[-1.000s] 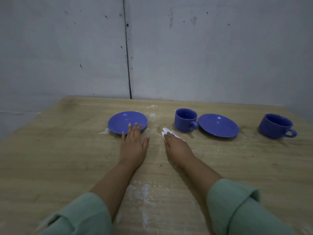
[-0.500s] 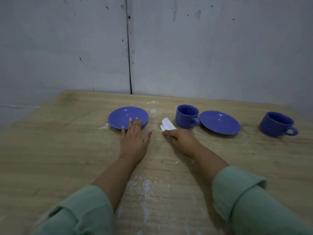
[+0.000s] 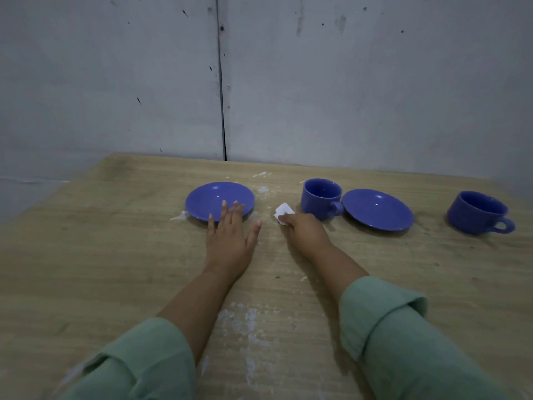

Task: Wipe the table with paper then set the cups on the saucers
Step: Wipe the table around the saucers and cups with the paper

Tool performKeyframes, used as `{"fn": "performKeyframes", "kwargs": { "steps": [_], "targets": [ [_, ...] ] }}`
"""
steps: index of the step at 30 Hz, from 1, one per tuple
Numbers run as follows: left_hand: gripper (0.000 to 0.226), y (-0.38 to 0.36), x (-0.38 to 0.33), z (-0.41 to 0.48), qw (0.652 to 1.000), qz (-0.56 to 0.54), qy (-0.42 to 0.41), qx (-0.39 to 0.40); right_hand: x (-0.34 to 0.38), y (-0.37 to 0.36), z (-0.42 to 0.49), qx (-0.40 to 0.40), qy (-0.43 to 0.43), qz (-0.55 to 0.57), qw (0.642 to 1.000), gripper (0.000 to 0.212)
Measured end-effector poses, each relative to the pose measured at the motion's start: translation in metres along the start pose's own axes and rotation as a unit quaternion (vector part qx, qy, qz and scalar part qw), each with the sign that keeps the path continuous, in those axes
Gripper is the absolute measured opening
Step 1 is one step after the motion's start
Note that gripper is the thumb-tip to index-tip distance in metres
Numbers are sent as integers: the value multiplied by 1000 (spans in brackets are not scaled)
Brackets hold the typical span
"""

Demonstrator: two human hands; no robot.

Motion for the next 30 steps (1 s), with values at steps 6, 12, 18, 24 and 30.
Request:
{"fn": "performKeyframes", "kwargs": {
  "steps": [6,12,18,24,30],
  "targets": [
    [62,0,1,-1,1000,-6,1,-2,-6,6,-21,27,120,-125,984,35],
    [62,0,0,0,1000,-6,0,-2,-5,9,-11,-4,32,-24,999,37],
    [62,1,0,0,1000,-4,-1,-6,24,-6,-12,8,106,-99,989,29],
    [61,0,0,0,1000,-7,-1,-8,6,11,-18,57,121,43,990,38],
    [61,1,-1,0,1000,-13,1,-2,0,17,-13,-34,105,-22,994,22]
  ]
}}
Point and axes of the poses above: each hand's wrist, its own z-axis towards the middle knuckle, its own y-axis out of the back of the hand, x = y × z, the point moved 2 cm from there along z, towards the middle knuckle, and after that the axes turned 4 degrees about -y, right-handed, at the moved point
